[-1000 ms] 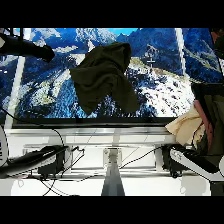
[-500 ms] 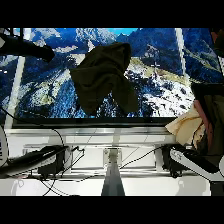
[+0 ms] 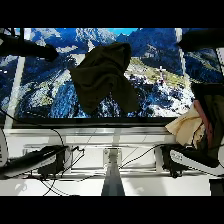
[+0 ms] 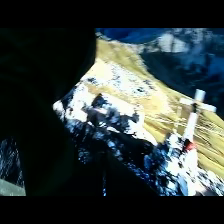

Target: Fold the clothes and pants, and hang the long-sleeved shirts on hangers.

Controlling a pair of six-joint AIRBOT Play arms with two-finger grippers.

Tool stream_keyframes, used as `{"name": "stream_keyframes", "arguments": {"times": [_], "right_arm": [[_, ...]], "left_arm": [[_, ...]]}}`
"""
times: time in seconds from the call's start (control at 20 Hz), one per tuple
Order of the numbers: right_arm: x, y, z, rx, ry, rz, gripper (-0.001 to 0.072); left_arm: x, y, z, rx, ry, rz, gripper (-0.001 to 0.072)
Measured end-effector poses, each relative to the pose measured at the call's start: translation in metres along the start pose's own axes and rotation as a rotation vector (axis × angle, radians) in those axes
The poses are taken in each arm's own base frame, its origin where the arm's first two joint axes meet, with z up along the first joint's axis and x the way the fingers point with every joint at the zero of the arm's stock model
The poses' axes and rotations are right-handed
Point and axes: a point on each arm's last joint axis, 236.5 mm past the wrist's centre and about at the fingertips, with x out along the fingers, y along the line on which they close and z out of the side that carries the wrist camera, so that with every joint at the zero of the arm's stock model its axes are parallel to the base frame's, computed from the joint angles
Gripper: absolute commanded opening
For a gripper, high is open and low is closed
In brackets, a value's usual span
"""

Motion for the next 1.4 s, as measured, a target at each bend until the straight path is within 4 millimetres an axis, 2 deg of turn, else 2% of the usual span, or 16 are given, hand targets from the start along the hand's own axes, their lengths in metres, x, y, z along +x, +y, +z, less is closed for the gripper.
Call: {"name": "stream_keyframes", "arguments": {"times": [0.1,0.15,0.25,0.4,0.5,0.6,0.65,0.8,1.0,1.05,1.15,1.25,1.3,1.35,1.4], "right_arm": [[0.044,0.052,-0.009,-0.191,0.093,0.09,0.0037],[0.065,0.076,-0.016,-0.273,0.137,0.123,0.0062],[0.111,0.123,-0.036,-0.42,0.222,0.182,0.0279],[0.17,0.186,-0.079,-0.644,0.336,0.271,0.0285],[0.197,0.219,-0.106,-0.776,0.379,0.321,0.0293],[0.218,0.249,-0.126,-0.894,0.383,0.362,0.0467],[0.226,0.26,-0.133,-0.949,0.379,0.377,0.0485],[0.244,0.289,-0.147,-1.091,0.337,0.41,0.0483],[0.262,0.316,-0.151,-1.177,0.258,0.421,0.0481],[0.267,0.319,-0.152,-1.186,0.25,0.42,0.0472],[0.276,0.32,-0.152,-1.202,0.234,0.409,0.0375],[0.285,0.319,-0.151,-1.205,0.221,0.392,0.037],[0.288,0.318,-0.151,-1.204,0.221,0.385,0.0279],[0.292,0.316,-0.151,-1.205,0.219,0.376,0.0144],[0.294,0.314,-0.151,-1.2,0.223,0.37,0.0053]], "left_arm": [[-0.019,-0.003,0.003,-0.008,-0.031,-0.004,0.0693],[-0.033,-0.002,0.007,-0.012,-0.059,0.007,0.0693],[-0.068,0.006,0.012,-0.025,-0.125,0.048,0.0693],[-0.133,0.031,0.011,-0.064,-0.239,0.168,0.0693],[-0.171,0.045,0.006,-0.093,-0.299,0.251,0.0692],[-0.197,0.054,0.001,-0.115,-0.337,0.312,0.0693],[-0.205,0.056,-0.001,-0.125,-0.35,0.33,0.0692],[-0.214,0.06,-0.003,-0.15,-0.368,0.35,0.0693],[-0.211,0.063,-0.003,-0.182,-0.372,0.338,0.0693],[-0.21,0.064,-0.002,-0.187,-0.373,0.332,0.0692],[-0.207,0.064,-0.001,-0.197,-0.373,0.321,0.0693],[-0.206,0.064,-0.001,-0.203,-0.374,0.312,0.0692],[-0.205,0.064,0.0,-0.204,-0.373,0.31,0.0692],[-0.204,0.064,0.0,-0.206,-0.372,0.308,0.0691],[-0.202,0.065,0.0,-0.208,-0.369,0.304,0.0691]]}}
